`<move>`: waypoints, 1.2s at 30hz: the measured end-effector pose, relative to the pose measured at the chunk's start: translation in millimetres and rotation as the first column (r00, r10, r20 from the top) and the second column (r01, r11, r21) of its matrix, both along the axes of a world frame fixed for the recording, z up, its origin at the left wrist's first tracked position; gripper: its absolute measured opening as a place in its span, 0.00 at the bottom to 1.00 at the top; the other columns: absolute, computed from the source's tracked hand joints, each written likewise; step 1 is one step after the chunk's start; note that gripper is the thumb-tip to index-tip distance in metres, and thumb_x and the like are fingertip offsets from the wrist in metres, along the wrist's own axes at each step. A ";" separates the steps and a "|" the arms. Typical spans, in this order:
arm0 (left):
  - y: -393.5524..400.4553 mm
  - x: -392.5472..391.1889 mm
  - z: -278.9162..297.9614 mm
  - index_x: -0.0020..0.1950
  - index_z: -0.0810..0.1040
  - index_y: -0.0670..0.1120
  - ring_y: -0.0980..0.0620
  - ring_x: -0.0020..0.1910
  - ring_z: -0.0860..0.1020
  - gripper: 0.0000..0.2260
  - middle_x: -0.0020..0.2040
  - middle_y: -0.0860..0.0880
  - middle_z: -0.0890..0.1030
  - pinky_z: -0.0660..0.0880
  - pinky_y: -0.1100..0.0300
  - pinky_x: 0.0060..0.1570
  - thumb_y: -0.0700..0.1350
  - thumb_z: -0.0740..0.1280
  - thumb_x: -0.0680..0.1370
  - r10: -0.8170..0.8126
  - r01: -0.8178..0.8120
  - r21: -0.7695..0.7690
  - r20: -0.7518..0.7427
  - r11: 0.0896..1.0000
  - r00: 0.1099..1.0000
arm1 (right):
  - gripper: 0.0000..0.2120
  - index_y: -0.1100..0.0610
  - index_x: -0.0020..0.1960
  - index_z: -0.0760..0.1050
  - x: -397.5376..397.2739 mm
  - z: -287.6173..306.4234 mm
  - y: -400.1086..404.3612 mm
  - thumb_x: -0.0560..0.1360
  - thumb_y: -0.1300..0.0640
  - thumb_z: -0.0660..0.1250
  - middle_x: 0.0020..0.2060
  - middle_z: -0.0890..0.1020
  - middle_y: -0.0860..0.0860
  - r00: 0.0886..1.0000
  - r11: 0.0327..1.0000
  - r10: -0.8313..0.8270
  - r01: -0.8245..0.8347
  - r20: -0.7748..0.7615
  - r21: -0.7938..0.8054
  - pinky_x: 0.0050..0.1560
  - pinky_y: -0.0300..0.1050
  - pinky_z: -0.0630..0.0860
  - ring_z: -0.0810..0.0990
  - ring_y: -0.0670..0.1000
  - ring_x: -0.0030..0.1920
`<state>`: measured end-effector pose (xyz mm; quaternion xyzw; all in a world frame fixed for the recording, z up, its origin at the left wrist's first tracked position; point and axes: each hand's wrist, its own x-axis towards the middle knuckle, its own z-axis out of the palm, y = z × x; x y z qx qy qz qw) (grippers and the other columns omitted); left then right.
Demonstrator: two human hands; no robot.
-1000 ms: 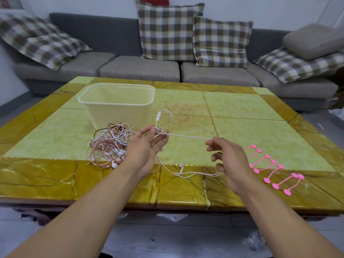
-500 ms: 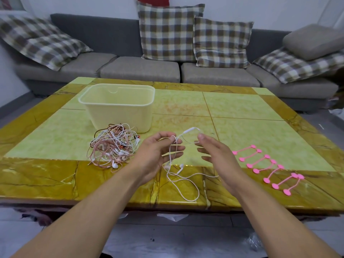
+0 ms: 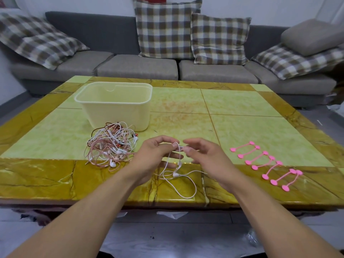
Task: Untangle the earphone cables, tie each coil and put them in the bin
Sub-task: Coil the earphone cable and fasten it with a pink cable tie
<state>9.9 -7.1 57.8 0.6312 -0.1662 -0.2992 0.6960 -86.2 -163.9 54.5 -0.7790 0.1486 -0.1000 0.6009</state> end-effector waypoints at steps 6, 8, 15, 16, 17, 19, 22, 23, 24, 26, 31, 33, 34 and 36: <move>-2.7 5.6 2.3 0.51 0.75 0.45 0.49 0.47 0.85 0.03 0.51 0.45 0.86 0.80 0.57 0.33 0.41 0.63 0.84 0.100 -0.119 -0.151 -0.122 0.981 0.987 | 0.06 0.57 0.47 0.85 0.7 0.5 -2.1 0.79 0.56 0.71 0.31 0.83 0.49 0.994 0.994 -0.108 0.108 0.012 -0.003 0.44 0.45 0.82 0.83 0.48 0.35; -2.3 8.7 4.0 0.51 0.75 0.45 0.50 0.45 0.85 0.04 0.48 0.46 0.86 0.80 0.57 0.32 0.40 0.61 0.84 0.133 -0.194 -0.241 -0.246 0.951 0.960 | 0.08 0.58 0.49 0.85 -1.3 4.8 -1.2 0.81 0.56 0.69 0.28 0.77 0.50 0.995 0.990 -0.100 0.099 0.011 0.104 0.39 0.43 0.81 0.80 0.49 0.32; -1.6 14.5 6.7 0.46 0.75 0.43 0.48 0.49 0.86 0.11 0.47 0.46 0.84 0.82 0.55 0.37 0.45 0.59 0.85 0.064 -0.295 -0.401 -0.498 0.868 0.865 | 0.10 0.48 0.50 0.84 -1.8 14.0 2.3 0.83 0.49 0.64 0.27 0.78 0.52 0.955 0.951 -0.289 0.278 0.067 0.139 0.39 0.37 0.75 0.78 0.48 0.28; -0.3 14.4 7.4 0.42 0.74 0.44 0.47 0.51 0.85 0.14 0.48 0.46 0.84 0.83 0.54 0.38 0.47 0.59 0.85 0.024 -0.280 -0.419 -0.521 0.863 0.853 | 0.10 0.48 0.50 0.84 -1.5 13.6 1.9 0.83 0.50 0.64 0.31 0.80 0.49 0.939 0.934 -0.333 0.315 0.087 0.168 0.44 0.39 0.76 0.78 0.47 0.29; 1.4 13.5 9.2 0.37 0.73 0.45 0.46 0.53 0.85 0.17 0.48 0.46 0.84 0.83 0.54 0.40 0.49 0.59 0.84 -0.020 -0.257 -0.438 -0.534 0.861 0.845 | 0.10 0.49 0.50 0.84 -0.9 13.5 1.3 0.83 0.50 0.64 0.37 0.83 0.46 0.920 0.914 -0.379 0.354 0.103 0.199 0.48 0.42 0.76 0.79 0.46 0.30; 4.2 12.0 11.7 0.31 0.70 0.46 0.45 0.54 0.84 0.21 0.46 0.45 0.83 0.81 0.52 0.44 0.54 0.63 0.81 -0.091 -0.194 -0.463 -0.524 0.865 0.847 | 0.11 0.49 0.49 0.84 -0.2 14.0 -1.3 0.83 0.51 0.64 0.47 0.85 0.42 0.879 0.865 -0.464 0.422 0.110 0.272 0.59 0.47 0.76 0.80 0.46 0.33; 1.6 7.1 12.4 0.30 0.73 0.45 0.47 0.51 0.82 0.18 0.43 0.45 0.83 0.78 0.52 0.48 0.54 0.71 0.73 -0.084 -0.038 -0.325 -0.353 0.945 0.932 | 0.11 0.52 0.50 0.83 -0.8 15.4 -7.2 0.84 0.53 0.63 0.30 0.78 0.50 0.836 0.781 -0.535 0.435 0.120 0.448 0.63 0.54 0.77 0.82 0.50 0.34; 0.2 4.5 10.2 0.32 0.74 0.43 0.49 0.49 0.82 0.16 0.41 0.45 0.83 0.78 0.55 0.47 0.52 0.73 0.72 -0.062 0.025 -0.182 -0.203 0.983 0.977 | 0.11 0.55 0.51 0.82 -1.3 16.1 -8.8 0.85 0.53 0.62 0.27 0.74 0.51 0.827 0.752 -0.546 0.413 0.134 0.514 0.59 0.54 0.81 0.82 0.51 0.35; -0.5 1.5 8.3 0.34 0.73 0.43 0.51 0.46 0.81 0.15 0.40 0.46 0.82 0.77 0.59 0.44 0.49 0.75 0.71 -0.064 0.064 -0.011 -0.016 0.998 0.998 | 0.11 0.56 0.51 0.81 -1.9 17.7 -9.8 0.85 0.54 0.61 0.28 0.73 0.52 0.822 0.727 -0.550 0.385 0.147 0.568 0.51 0.52 0.84 0.81 0.52 0.36; -0.7 -3.1 0.3 0.32 0.66 0.45 0.56 0.38 0.80 0.20 0.37 0.47 0.79 0.74 0.66 0.39 0.44 0.77 0.73 -0.131 0.076 0.211 0.260 0.975 0.957 | 0.11 0.55 0.50 0.79 -3.8 21.9 -11.2 0.85 0.52 0.60 0.34 0.78 0.51 0.829 0.696 -0.540 0.343 0.145 0.630 0.35 0.44 0.81 0.83 0.51 0.37; 0.9 -1.4 -8.7 0.33 0.66 0.41 0.50 0.43 0.81 0.21 0.40 0.44 0.79 0.73 0.61 0.48 0.45 0.75 0.76 -0.087 -0.065 0.267 0.521 0.962 0.849 | 0.12 0.52 0.47 0.74 -5.6 24.3 -14.9 0.86 0.50 0.58 0.48 0.87 0.50 0.872 0.701 -0.477 0.301 0.111 0.647 0.27 0.39 0.62 0.86 0.50 0.45; 1.2 -0.1 -6.4 0.34 0.68 0.36 0.52 0.46 0.83 0.21 0.43 0.46 0.84 0.75 0.61 0.50 0.45 0.75 0.76 -0.048 -0.059 0.193 0.505 0.979 0.862 | 0.15 0.52 0.42 0.73 -4.2 23.8 -15.3 0.86 0.52 0.57 0.54 0.86 0.51 0.875 0.679 -0.473 0.287 0.104 0.676 0.36 0.43 0.66 0.84 0.51 0.52; 1.6 0.0 -4.1 0.34 0.70 0.35 0.53 0.48 0.84 0.21 0.44 0.47 0.85 0.75 0.60 0.52 0.46 0.75 0.75 -0.026 -0.056 0.159 0.475 0.986 0.879 | 0.17 0.52 0.40 0.72 -3.8 23.6 -15.9 0.86 0.52 0.56 0.55 0.85 0.51 0.880 0.657 -0.465 0.272 0.094 0.703 0.40 0.44 0.67 0.83 0.51 0.53; 1.9 0.9 0.2 0.32 0.74 0.37 0.55 0.51 0.83 0.20 0.48 0.49 0.86 0.76 0.57 0.53 0.50 0.75 0.73 0.021 -0.055 0.083 0.361 0.995 0.932 | 0.18 0.51 0.38 0.72 -3.9 23.5 -18.0 0.86 0.51 0.56 0.50 0.85 0.51 0.904 0.596 -0.421 0.217 0.071 0.773 0.37 0.43 0.68 0.83 0.50 0.47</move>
